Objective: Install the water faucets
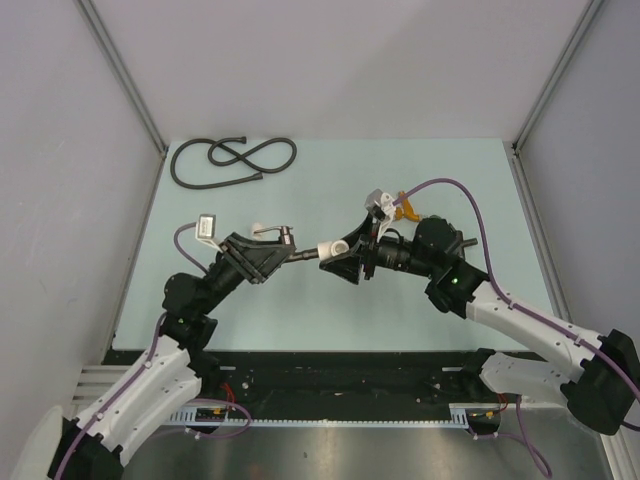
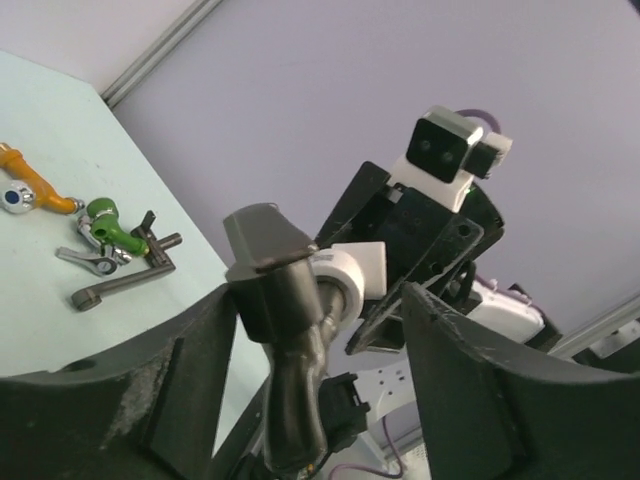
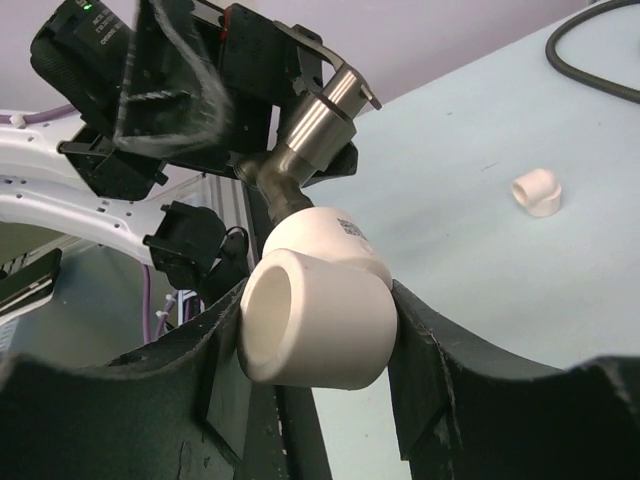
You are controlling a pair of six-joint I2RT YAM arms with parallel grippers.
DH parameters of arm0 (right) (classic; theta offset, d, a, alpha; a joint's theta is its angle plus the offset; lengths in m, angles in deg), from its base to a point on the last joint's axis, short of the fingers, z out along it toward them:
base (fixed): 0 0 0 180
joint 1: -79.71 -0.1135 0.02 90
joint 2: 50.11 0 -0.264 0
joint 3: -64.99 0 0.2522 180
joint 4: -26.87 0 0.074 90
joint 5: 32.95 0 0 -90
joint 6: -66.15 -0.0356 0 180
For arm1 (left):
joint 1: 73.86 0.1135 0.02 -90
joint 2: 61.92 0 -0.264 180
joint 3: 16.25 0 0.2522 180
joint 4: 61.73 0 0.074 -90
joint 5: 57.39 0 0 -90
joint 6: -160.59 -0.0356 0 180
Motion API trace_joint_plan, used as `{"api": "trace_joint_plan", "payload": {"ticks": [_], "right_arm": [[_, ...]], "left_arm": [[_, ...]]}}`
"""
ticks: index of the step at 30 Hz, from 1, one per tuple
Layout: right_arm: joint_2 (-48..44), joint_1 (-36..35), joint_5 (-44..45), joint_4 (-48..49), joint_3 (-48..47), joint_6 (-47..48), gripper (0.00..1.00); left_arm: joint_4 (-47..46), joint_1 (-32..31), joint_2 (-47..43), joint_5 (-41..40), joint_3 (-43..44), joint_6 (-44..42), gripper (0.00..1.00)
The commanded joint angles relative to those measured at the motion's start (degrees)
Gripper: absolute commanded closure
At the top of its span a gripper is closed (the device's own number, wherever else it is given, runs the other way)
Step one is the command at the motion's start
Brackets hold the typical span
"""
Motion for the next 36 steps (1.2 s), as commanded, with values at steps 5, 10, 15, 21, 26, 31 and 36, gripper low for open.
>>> {"api": "trace_joint_plan", "payload": {"ticks": [5, 10, 15, 21, 26, 31, 36], "right_arm": [[-0.74, -0.21, -1.7, 4.58, -2.6, -1.61, 1.0], [0.49, 3.38, -6.62, 7.04, -2.6, -10.57, 1.0], [2.42, 4.98, -13.04, 10.64, -2.69, -19.98, 1.0], [3.66, 5.15, -14.89, 13.64, -2.6, -23.32, 1.0], [3.83, 5.5, -15.77, 13.64, -2.87, -24.74, 1.0], [3.74, 5.5, -15.16, 11.54, -3.31, -21.67, 1.0], [0.94, 5.42, -13.67, 6.46, -3.48, -13.5, 0.52]], "left_arm": [[-5.69, -0.16, 1.14, 5.52, 2.55, -9.28, 0.6], [-6.31, -0.16, -3.16, 8.33, 2.9, -24.3, 0.9], [-4.38, -0.16, -7.91, 17.54, 4.57, -38.45, 1.0], [5.1, -0.42, -9.84, 27.31, 8.44, -48.9, 1.0], [16.53, -0.95, -13.45, 28.64, 9.84, -60.34, 1.0], [18.48, -1.04, -14.16, 23.05, 10.11, -58.87, 1.0], [18.04, -1.04, -15.56, 11.17, 10.02, -52.72, 1.0]]}}
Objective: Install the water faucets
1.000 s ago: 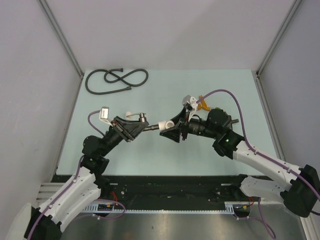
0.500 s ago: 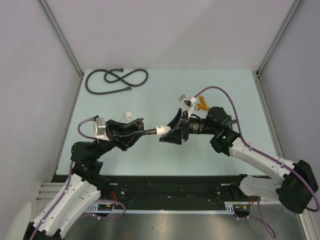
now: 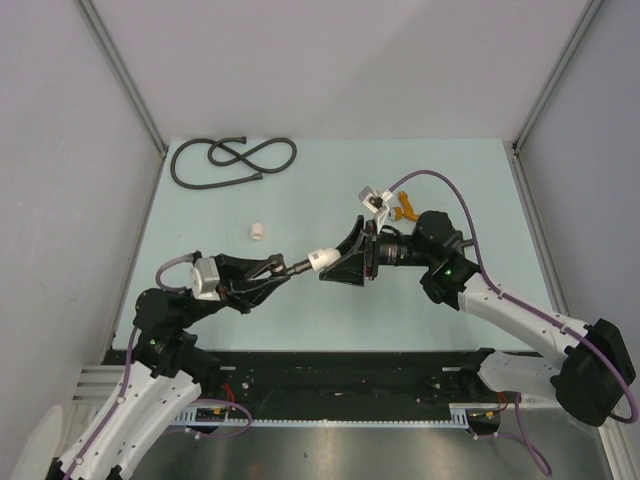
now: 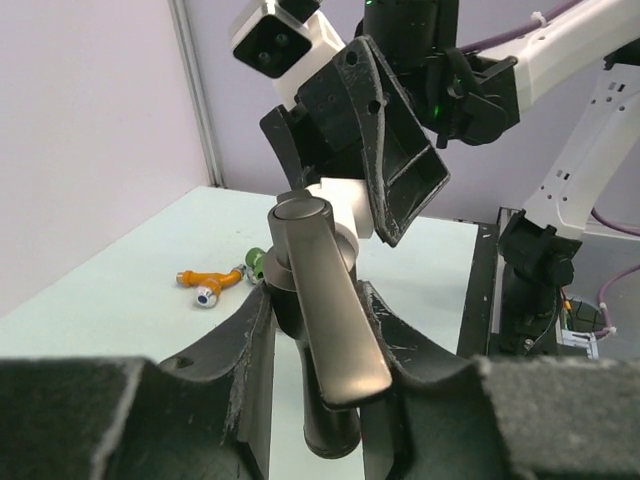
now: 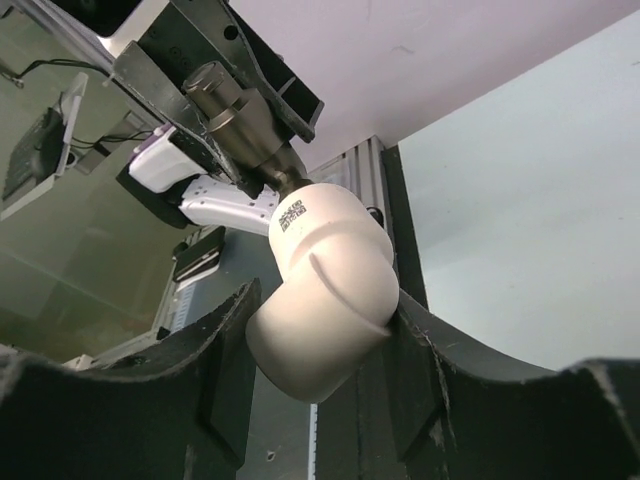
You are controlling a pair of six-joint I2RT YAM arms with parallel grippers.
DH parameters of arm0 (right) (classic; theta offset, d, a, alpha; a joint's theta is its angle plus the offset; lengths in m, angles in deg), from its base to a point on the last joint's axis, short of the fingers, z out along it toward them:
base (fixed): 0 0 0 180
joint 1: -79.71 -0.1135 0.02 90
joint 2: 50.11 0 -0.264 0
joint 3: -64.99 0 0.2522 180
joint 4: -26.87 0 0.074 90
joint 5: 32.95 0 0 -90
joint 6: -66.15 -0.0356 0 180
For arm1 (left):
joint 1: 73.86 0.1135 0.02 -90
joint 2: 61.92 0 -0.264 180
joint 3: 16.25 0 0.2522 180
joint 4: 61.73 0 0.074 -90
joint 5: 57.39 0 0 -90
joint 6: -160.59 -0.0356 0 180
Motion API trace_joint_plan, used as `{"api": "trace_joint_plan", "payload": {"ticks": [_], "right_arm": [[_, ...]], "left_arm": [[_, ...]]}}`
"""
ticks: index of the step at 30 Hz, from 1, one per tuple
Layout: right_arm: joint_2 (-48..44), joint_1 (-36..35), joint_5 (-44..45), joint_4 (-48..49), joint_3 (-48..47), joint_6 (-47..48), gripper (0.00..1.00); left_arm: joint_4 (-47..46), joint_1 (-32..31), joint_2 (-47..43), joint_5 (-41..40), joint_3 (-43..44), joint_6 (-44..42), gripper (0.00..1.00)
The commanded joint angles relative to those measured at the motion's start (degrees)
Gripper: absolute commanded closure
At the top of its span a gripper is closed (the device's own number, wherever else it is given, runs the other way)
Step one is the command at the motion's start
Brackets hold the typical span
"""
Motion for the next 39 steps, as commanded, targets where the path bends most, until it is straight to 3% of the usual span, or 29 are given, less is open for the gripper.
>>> {"api": "trace_joint_plan", "payload": {"ticks": [1, 3, 5, 8, 15, 25, 28, 33, 36, 39], "right_arm": [[-4.03, 1.61, 6.02, -4.75, -3.35, 8.06, 0.44], [-6.22, 1.61, 7.53, -10.35, -4.32, 14.65, 0.26], [-7.8, 1.61, 9.55, -13.45, -5.19, 20.52, 0.16], [-10.88, 1.61, 11.92, -19.77, -6.33, 27.82, 0.11], [-11.95, -2.6, 17.27, -30.42, -10.99, 41.62, 0.08], [-0.09, -15.43, 29.33, -43.87, -19.16, 56.67, 0.09], [2.99, -16.05, 29.25, -45.11, -20.22, 57.12, 0.14], [7.12, -16.75, 28.1, -46.6, -21.81, 57.47, 0.33], [8.7, -17.11, 27.75, -46.34, -22.25, 57.04, 0.51], [9.41, -17.2, 26.96, -45.81, -22.42, 55.98, 0.76]], "left_arm": [[-1.76, -0.29, -2.45, -8.23, 2.35, 2.41, 1.0], [-2.03, -0.29, -3.24, -11.49, 2.17, 4.52, 1.0], [-1.94, -0.29, -3.51, -12.98, 2.08, 5.23, 1.0], [0.07, -0.29, -3.24, -12.99, 2.61, 3.48, 1.0], [5.17, -0.29, 0.71, -3.16, 5.24, -0.13, 1.0], [13.08, -0.38, 5.46, 3.09, 8.94, -4.87, 1.0], [15.46, -0.29, 5.46, 3.27, 9.91, -6.28, 1.0], [17.03, -0.29, 5.54, 5.03, 10.17, -6.64, 1.0], [17.66, -0.29, 6.42, 6.34, 10.26, -6.72, 1.0], [18.62, -0.29, 6.69, 5.82, 10.35, -7.42, 0.99]]}}
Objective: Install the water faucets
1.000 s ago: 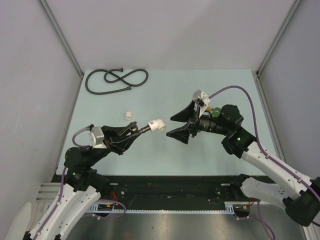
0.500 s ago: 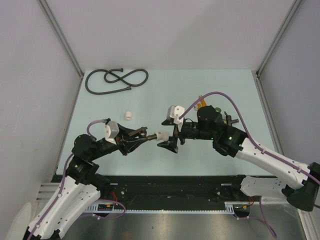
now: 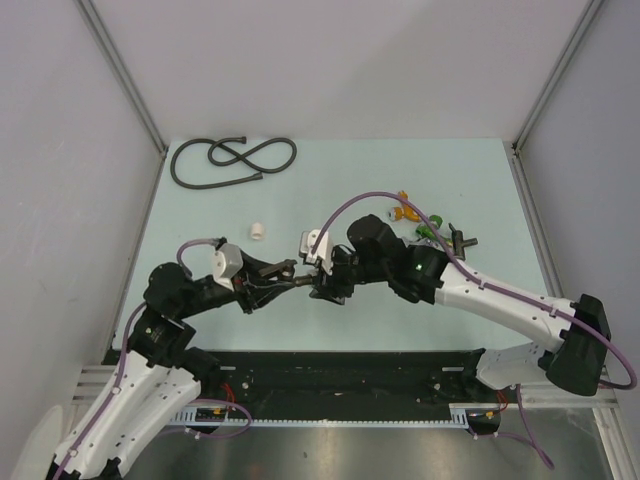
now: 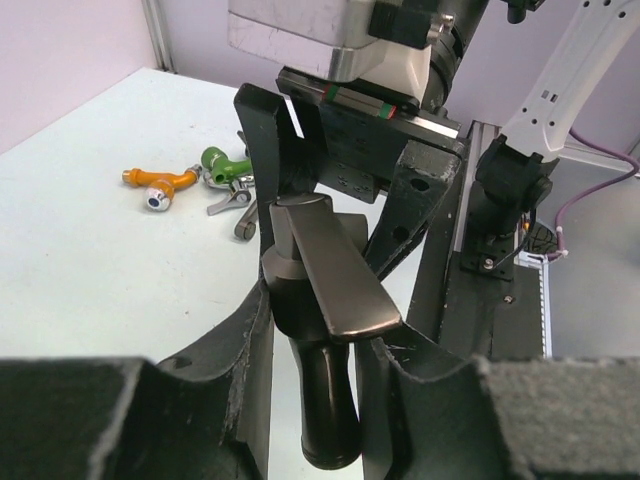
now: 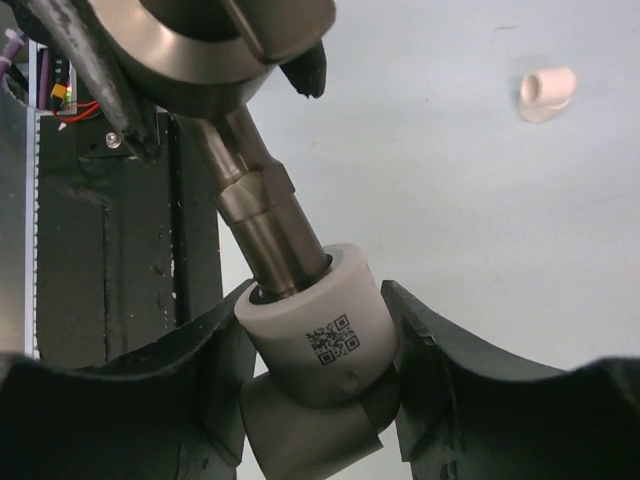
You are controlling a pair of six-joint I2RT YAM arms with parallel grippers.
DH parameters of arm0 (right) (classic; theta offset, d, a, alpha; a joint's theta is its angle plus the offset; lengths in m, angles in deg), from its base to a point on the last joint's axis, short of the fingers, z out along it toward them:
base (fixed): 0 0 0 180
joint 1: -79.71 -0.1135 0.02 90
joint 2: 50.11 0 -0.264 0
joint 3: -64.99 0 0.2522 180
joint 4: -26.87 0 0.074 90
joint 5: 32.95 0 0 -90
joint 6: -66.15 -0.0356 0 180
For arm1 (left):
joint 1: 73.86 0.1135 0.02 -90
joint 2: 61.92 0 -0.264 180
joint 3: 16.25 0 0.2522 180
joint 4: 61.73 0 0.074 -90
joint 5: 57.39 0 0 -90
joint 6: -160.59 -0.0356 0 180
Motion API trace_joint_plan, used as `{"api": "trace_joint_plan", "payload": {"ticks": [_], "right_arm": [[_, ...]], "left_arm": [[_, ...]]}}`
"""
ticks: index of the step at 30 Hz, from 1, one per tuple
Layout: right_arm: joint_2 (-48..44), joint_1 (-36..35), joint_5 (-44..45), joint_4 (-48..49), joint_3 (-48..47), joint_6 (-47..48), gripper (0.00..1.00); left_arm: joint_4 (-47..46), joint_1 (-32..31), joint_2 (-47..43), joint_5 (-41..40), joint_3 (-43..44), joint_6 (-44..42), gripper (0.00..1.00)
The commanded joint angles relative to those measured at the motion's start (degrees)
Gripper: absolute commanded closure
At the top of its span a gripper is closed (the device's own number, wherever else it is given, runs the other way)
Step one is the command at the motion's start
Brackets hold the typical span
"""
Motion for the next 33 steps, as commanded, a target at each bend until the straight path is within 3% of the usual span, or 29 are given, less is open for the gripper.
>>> {"api": "trace_joint_plan", "payload": {"ticks": [1, 2, 3, 4, 8, 9, 12, 16, 20, 28, 33], "right_arm": [[0.78, -0.43, -0.54, 1.42, -3.08, -0.63, 0.9], [0.95, -0.26, 0.07, 1.42, -3.08, -0.98, 0.95], [1.04, 0.01, 0.34, 1.25, -3.08, -1.85, 0.98], [1.3, 0.53, 0.69, 0.9, -3.08, -2.65, 1.0], [1.48, 6.75, 3.23, -1.3, -2.99, -8.88, 1.0], [1.48, 7.99, 4.55, -1.74, -2.91, -10.37, 1.0], [0.96, 14.56, 11.4, -3.23, -1.68, -16.17, 1.0], [-2.11, 24.95, 15.01, -2.36, 2.53, -23.56, 1.0], [-7.3, 38.21, 18.89, 0.97, 10.6, -32.24, 1.0], [-19.69, 67.82, 13.89, 12.22, 25.56, -44.57, 1.0], [-20.93, 74.7, 17.56, 13.28, 31.18, -48.52, 1.0]], "left_arm": [[0.22, -0.03, 0.44, 2.13, 3.18, -3.45, 0.96], [0.4, -0.03, 0.09, 1.08, 3.26, -3.36, 0.9], [0.58, -0.03, -0.87, -1.45, 3.27, -3.02, 0.75], [0.66, -0.03, -1.58, -3.48, 3.27, -2.66, 0.68], [1.89, -0.03, -7.45, -15.17, 3.18, -1.87, 0.41], [2.33, -0.03, -8.52, -21.28, 3.18, -1.52, 0.28], [4.44, -0.03, -13.16, -29.49, 2.74, -1.25, 0.12], [6.38, -0.03, -18.53, -41.87, 0.72, -0.55, 0.02], [7.87, -0.03, -23.72, -49.53, -2.44, -0.38, 0.0], [8.93, -0.03, -28.74, -53.51, -6.49, 0.24, 0.0], [9.63, -0.03, -29.36, -53.34, -6.75, 0.33, 0.0]]}}
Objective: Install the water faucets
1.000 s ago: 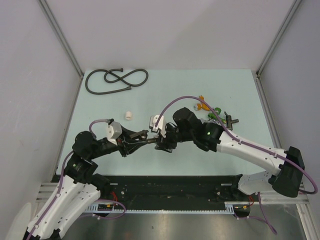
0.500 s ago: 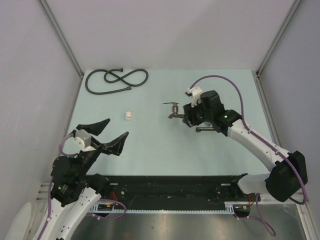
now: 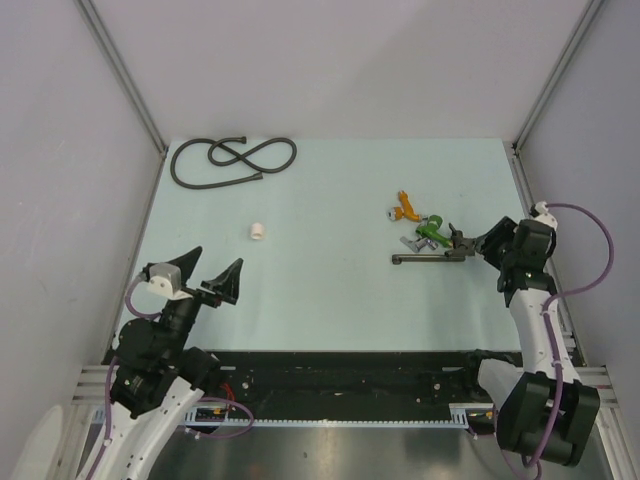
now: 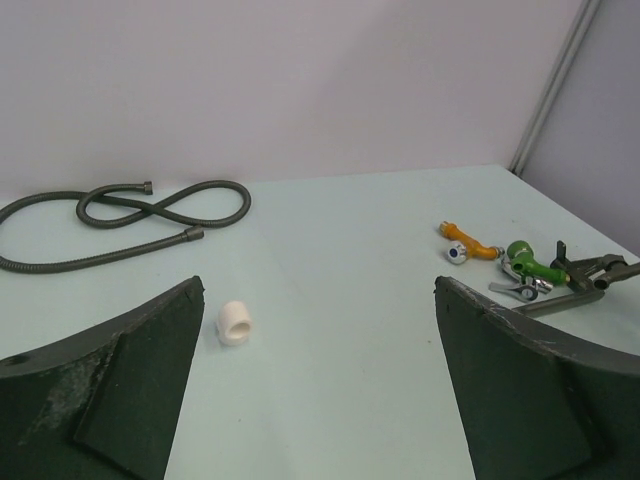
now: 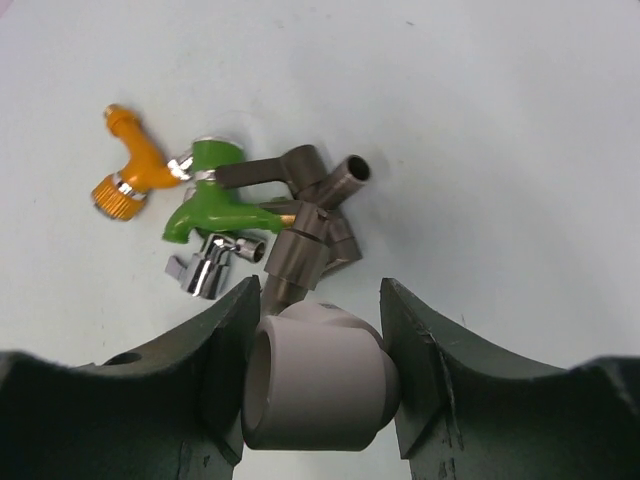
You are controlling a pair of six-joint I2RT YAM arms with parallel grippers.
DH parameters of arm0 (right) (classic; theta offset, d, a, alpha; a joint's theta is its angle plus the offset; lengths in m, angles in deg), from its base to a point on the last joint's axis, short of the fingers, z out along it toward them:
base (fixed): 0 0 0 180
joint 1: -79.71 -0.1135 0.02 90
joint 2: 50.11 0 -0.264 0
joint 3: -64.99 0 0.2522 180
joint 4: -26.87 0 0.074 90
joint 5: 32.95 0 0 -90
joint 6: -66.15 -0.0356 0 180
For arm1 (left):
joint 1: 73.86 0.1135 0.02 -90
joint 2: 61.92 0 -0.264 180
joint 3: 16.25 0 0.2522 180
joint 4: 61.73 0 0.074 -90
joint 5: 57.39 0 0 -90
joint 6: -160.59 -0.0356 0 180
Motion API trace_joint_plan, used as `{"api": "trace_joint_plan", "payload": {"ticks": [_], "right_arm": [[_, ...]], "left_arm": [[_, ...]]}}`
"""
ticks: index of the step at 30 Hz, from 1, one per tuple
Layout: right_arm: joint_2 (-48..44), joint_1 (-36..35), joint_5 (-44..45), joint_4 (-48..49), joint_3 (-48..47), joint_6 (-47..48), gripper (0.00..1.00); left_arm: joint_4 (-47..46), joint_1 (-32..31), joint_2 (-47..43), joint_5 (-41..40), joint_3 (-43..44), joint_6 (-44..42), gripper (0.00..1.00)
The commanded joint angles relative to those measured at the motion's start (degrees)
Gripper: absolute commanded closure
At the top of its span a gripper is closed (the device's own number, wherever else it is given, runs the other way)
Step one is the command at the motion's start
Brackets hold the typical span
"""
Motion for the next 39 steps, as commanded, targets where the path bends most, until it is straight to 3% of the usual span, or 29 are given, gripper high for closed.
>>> {"api": "trace_joint_plan", "payload": {"ticks": [1, 9, 14, 15, 17, 18, 20, 21, 22, 24, 31, 39], "right_arm": [[-2.46, 5.25, 1.22, 7.25, 5.46, -8.59, 1.0], [-9.31, 18.25, 9.73, 5.86, 15.58, -14.76, 1.0], [-12.57, 20.02, 15.89, 5.32, 19.72, -16.96, 1.0], [-12.05, 20.2, 16.16, 5.93, 20.24, -16.26, 0.96], [-11.52, 20.99, 16.34, 5.33, 20.16, -15.82, 0.84], [-11.52, 21.17, 16.43, 4.37, 19.81, -15.64, 0.68], [-12.39, 21.08, 17.39, 2.96, 19.11, -15.55, 0.47], [-12.66, 20.82, 18.09, 1.04, 18.59, -15.82, 0.27], [-13.36, 20.38, 20.1, 0.06, 17.36, -16.43, 0.14], [-14.15, 18.98, 21.96, -2.13, 16.3, -16.44, 0.0], [-19.42, 12.48, 30.29, -9.08, 9.19, -15.21, 0.0], [-35.91, -1.06, 38.31, -12.08, 1.89, -13.89, 0.0]], "left_arm": [[-0.07, 0.01, -3.21, -2.34, -0.02, 0.68, 0.0], [1.33, 0.01, -4.36, -5.07, 0.42, 1.12, 0.0], [1.77, 0.01, -4.54, -7.17, 0.59, 1.29, 0.0], [1.95, 0.01, -4.54, -7.44, 0.59, 1.29, 0.0], [1.77, 0.01, -4.71, -8.31, 0.59, 1.47, 0.0], [2.12, 0.01, -4.8, -8.75, 0.59, 1.73, 0.0], [2.21, 0.01, -4.8, -9.89, 0.68, 2.34, 0.0], [2.21, 0.01, -4.89, -11.12, 0.77, 2.61, 0.0], [2.21, 0.01, -4.8, -11.83, 0.86, 2.79, 0.0], [2.3, 0.01, -4.8, -13.93, 1.12, 3.23, 0.0], [0.54, 0.01, -4.88, -29.21, 1.82, 9.9, 0.0], [3.35, 1.86, -7.35, -30.12, 6.04, 13.69, 0.0]]}}
